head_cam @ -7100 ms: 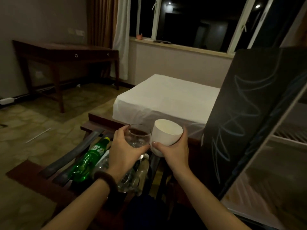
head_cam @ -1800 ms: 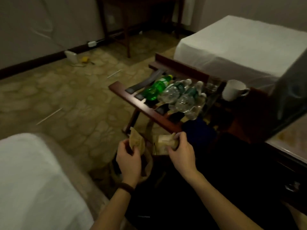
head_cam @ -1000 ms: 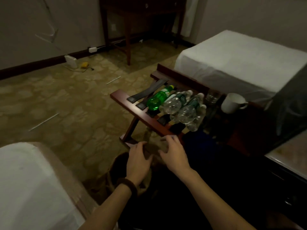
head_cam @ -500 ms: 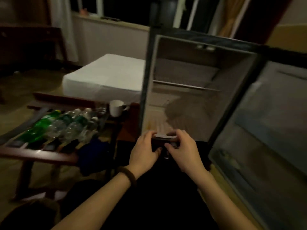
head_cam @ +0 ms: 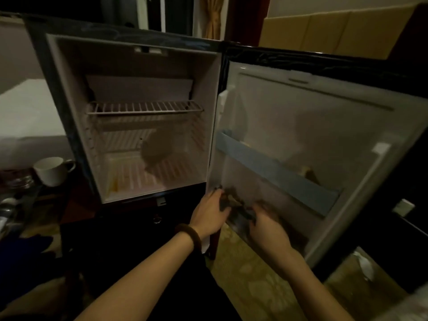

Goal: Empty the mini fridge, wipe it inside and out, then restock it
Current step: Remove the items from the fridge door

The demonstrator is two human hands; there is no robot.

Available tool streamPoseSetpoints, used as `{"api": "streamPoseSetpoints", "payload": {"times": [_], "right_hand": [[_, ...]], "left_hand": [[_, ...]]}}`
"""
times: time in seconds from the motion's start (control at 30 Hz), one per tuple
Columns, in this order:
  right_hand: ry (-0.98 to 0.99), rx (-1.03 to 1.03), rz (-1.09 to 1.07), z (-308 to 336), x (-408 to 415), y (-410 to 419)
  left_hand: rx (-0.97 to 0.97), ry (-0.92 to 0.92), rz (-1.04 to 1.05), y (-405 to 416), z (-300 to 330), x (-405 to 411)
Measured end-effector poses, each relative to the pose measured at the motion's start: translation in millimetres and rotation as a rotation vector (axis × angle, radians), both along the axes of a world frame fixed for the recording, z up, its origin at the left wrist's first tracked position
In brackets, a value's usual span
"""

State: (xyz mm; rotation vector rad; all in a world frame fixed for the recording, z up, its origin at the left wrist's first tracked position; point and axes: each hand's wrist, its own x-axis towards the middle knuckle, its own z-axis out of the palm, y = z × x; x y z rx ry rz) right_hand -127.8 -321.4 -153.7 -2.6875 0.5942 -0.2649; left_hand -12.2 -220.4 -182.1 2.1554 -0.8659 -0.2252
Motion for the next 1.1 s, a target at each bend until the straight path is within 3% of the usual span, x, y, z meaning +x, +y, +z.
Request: {"api": "streamPoseSetpoints", "payload": {"times": [0.13, 0.33, 0.43, 0.57, 0.67, 0.77, 0.93, 1.1], "right_hand": [[0.077, -0.089, -0.077, -13.9, -7.7, -13.1], [0.082, -0.023, -0.071, -20.3, -16.0, -33.2], [0.098, 0.037, -0.095, -15.9, -12.3, -40.1], [0.337, 0.081, -0.114, -12.5, -4.6, -44.6], [0.448, 0.143, -0.111, -14.8, 5.8, -43.8], [0.405, 0.222, -0.133, -17.6, 12.6, -44.2], [0.275, 0.312, -0.185, -24.0, 18.0, -44.2], [0.181, 0.328, -0.248, -27.8, 19.7, -43.5]], "left_hand": [[0.086, -0.077, -0.008, -8.1, -5.8, 9.6], [0.354, -0.386, -0.082, -32.0, -7.0, 16.3], [0.411, -0.389, -0.13, -43.0, -12.8, 21.2], [0.29, -0.286, -0.209, -53.3, -16.3, 19.4], [0.193, -0.144, -0.15, -61.9, -19.8, 18.8], [-0.01, -0.004, -0.08, -62.6, -19.9, 15.5], [-0.175, -0.026, 0.147, -43.8, -11.3, 19.6], [-0.306, -0.009, 0.181, -33.5, -5.8, 20.5]]}}
